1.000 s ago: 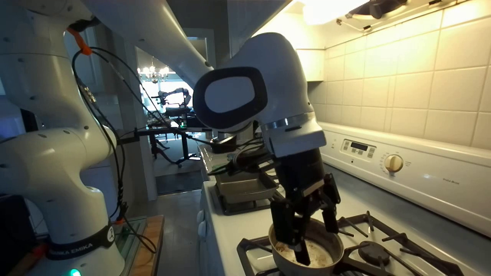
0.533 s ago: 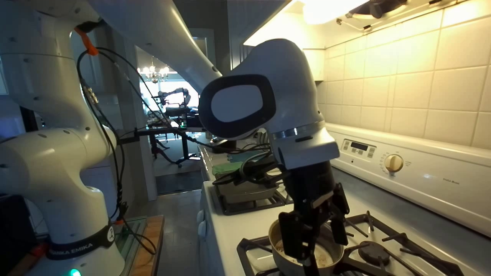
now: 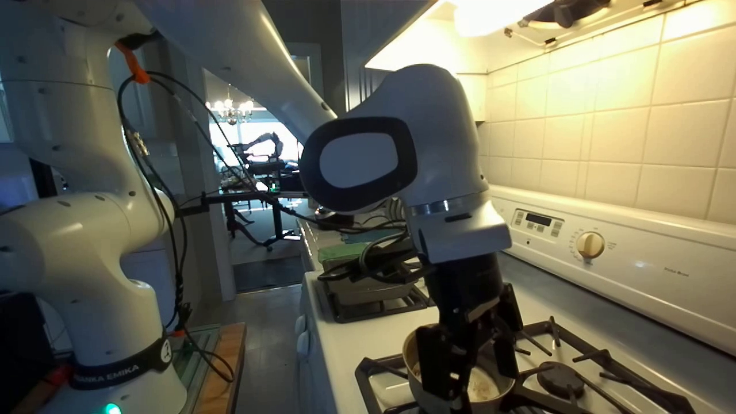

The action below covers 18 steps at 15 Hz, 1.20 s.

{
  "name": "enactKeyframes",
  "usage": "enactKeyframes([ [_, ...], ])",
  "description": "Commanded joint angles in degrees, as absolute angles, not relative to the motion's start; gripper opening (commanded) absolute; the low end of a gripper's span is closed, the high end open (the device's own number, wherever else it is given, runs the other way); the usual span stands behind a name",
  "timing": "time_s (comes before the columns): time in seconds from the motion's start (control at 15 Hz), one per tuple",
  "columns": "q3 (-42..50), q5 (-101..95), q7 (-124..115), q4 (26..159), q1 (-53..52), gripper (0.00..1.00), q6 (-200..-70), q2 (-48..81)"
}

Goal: Put the metal lid on the metal pot the move it forward

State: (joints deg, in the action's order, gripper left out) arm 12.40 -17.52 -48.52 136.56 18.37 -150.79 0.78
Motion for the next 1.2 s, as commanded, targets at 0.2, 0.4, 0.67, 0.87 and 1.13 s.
enactKeyframes([
  [0.2, 15.31, -11.17, -43.66, 128.68, 17.5, 1.0, -148.8, 8.36],
  [0.4, 16.0, -6.96, -39.91, 125.09, 17.61, 1.0, -148.79, 11.71],
  [0.67, 16.96, -3.42, -35.47, 120.6, 17.71, 1.0, -148.49, 15.79],
  [0.87, 18.15, -2.77, -34.82, 117.86, 17.37, 1.0, -147.85, 18.8],
  [1.13, 19.87, -3.19, -35.44, 114.95, 17.0, 1.0, -148.91, 22.67],
])
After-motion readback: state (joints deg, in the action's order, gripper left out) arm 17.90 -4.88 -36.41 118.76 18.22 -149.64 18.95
